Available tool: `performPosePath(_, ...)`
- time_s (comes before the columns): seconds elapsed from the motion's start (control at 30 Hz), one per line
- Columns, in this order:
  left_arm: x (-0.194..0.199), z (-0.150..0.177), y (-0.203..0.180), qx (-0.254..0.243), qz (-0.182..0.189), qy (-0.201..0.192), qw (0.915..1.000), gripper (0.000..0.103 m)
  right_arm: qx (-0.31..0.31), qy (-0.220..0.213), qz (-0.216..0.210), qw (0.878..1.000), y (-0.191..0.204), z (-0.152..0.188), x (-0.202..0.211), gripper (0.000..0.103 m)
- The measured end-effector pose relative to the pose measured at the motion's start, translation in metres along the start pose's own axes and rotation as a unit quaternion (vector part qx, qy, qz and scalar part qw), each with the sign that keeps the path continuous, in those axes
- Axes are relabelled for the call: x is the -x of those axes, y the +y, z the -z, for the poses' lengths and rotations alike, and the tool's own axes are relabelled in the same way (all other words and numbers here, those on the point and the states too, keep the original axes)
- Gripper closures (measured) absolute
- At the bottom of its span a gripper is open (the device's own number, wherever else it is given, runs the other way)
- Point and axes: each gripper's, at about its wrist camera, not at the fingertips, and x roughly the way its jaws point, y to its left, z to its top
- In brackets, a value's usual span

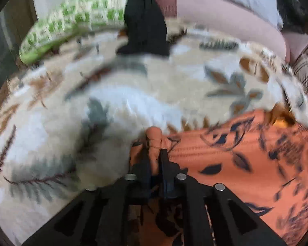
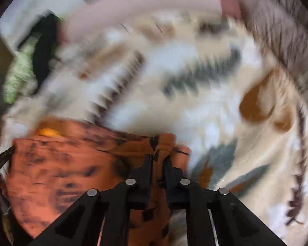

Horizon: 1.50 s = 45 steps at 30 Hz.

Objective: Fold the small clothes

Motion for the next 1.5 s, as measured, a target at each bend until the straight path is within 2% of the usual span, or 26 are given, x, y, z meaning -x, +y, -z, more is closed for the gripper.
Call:
performPosePath(0.07, 0.023, -0.003, 0.003, 0.001, -0.005, -0.035, 0.9994, 0.057, -0.037, -0.042, -0.014, 0.998, -0.007, 0.005, 0.024, 0.077)
performPosePath(0.1, 0.038, -0.003, 0.003, -0.002, -0.012, -0.047, 0.9988, 0.057, -0.034, -0.06, 0.001, 0.998, -0.007, 0.009, 0.037, 0.07)
performPosePath(0.17, 0.064, 0.004, 0.002, -0.002, 0.011, -0.056, 0.9983, 0.057, -0.031, -0.084, 0.006, 0.996, -0.002, 0.015, 0.064, 0.039)
performPosePath(0.2, 0.076, 0.011, -0.003, -0.005, 0.025, -0.057, 0.998, 0.057, -0.029, -0.09, -0.012, 0.995, 0.002, 0.018, 0.074, 0.039)
performPosePath(0.27, 0.098, 0.03, -0.016, -0.024, 0.051, -0.062, 0.9965, 0.055, -0.026, -0.09, -0.064, 0.993, 0.015, 0.029, 0.094, 0.038)
performPosePath(0.3, 0.105, 0.038, -0.024, -0.036, 0.059, -0.066, 0.9955, 0.047, -0.022, -0.087, -0.105, 0.99, 0.024, 0.037, 0.102, 0.036)
performPosePath(0.37, 0.103, 0.059, -0.04, -0.066, 0.069, -0.058, 0.9937, 0.029, -0.015, -0.051, -0.214, 0.975, 0.04, 0.051, 0.098, 0.019)
performPosePath(0.43, 0.085, 0.07, -0.045, -0.073, 0.061, -0.03, 0.995, 0.025, -0.027, 0.004, -0.281, 0.959, 0.04, 0.06, 0.068, 0.018)
performPosePath(0.47, 0.057, 0.075, -0.04, -0.056, 0.03, 0.013, 0.9979, 0.025, -0.04, 0.027, -0.274, 0.961, 0.034, 0.064, 0.049, 0.018)
performPosePath(0.5, 0.043, 0.076, -0.032, -0.033, 0.013, 0.042, 0.9985, 0.024, -0.067, 0.044, -0.232, 0.969, 0.02, 0.068, 0.028, 0.018)
performPosePath(0.57, 0.04, 0.079, -0.001, 0.072, 0.059, 0.065, 0.9936, 0.025, -0.14, 0.028, -0.235, 0.962, -0.006, 0.073, 0.023, 0.033)
performPosePath(0.6, 0.06, 0.08, 0.012, 0.112, 0.057, 0.044, 0.9911, 0.025, -0.153, 0.005, -0.227, 0.962, -0.008, 0.075, 0.043, 0.033)
performPosePath(0.67, 0.089, 0.082, 0.017, 0.099, 0.051, -0.01, 0.9938, 0.025, -0.123, -0.027, -0.237, 0.963, 0.001, 0.08, 0.077, 0.027)
performPosePath(0.73, 0.106, 0.091, 0.013, 0.069, 0.047, -0.029, 0.9961, 0.025, -0.104, -0.044, -0.299, 0.948, 0.008, 0.099, 0.102, 0.021)
performPosePath(0.8, 0.09, 0.109, 0.005, 0.026, 0.031, 0.016, 0.9991, 0.025, -0.103, -0.025, -0.311, 0.945, 0.008, 0.126, 0.097, 0.016)
performPosePath(0.87, 0.061, 0.123, 0.009, 0.024, -0.004, 0.079, 0.9966, 0.025, -0.136, 0.024, -0.256, 0.957, -0.007, 0.147, 0.064, 0.017)
performPosePath(0.93, 0.075, 0.121, 0.019, 0.063, 0.007, 0.058, 0.9963, 0.025, -0.175, 0.005, -0.274, 0.946, -0.018, 0.157, 0.067, 0.025)
performPosePath(0.97, 0.092, 0.116, 0.019, 0.067, 0.001, 0.032, 0.9972, 0.025, -0.166, -0.005, -0.267, 0.949, -0.015, 0.155, 0.079, 0.024)
performPosePath(1.0, 0.103, 0.111, 0.017, 0.06, 0.001, 0.008, 0.9982, 0.025, -0.136, -0.025, -0.257, 0.956, -0.008, 0.152, 0.095, 0.023)
performPosePath(1.07, 0.119, 0.096, 0.009, 0.033, 0.0, -0.031, 0.999, 0.025, -0.09, -0.047, -0.273, 0.957, 0.006, 0.148, 0.118, 0.023)
performPosePath(1.17, 0.11, 0.061, -0.003, -0.018, 0.0, -0.041, 0.999, 0.025, -0.08, -0.033, -0.262, 0.961, 0.015, 0.144, 0.119, 0.023)
performPosePath(1.27, 0.06, 0.021, -0.009, -0.067, -0.038, -0.003, 0.997, 0.025, -0.085, -0.028, -0.258, 0.962, 0.017, 0.137, 0.114, 0.023)
performPosePath(1.37, 0.016, 0.005, -0.005, -0.091, -0.03, 0.055, 0.9939, 0.025, -0.069, -0.026, -0.263, 0.962, 0.023, 0.128, 0.108, 0.023)
performPosePath(1.4, -0.001, -0.001, 0.0, -0.11, -0.069, 0.064, 0.9894, 0.025, -0.061, -0.021, -0.261, 0.963, 0.027, 0.123, 0.106, 0.023)
performPosePath(1.43, -0.013, -0.006, 0.012, -0.102, -0.096, 0.071, 0.9876, 0.025, -0.056, -0.018, -0.258, 0.964, 0.03, 0.119, 0.103, 0.023)
performPosePath(1.5, -0.013, -0.01, 0.036, -0.039, -0.059, 0.077, 0.9945, 0.024, -0.052, -0.016, -0.245, 0.968, 0.031, 0.111, 0.094, 0.023)
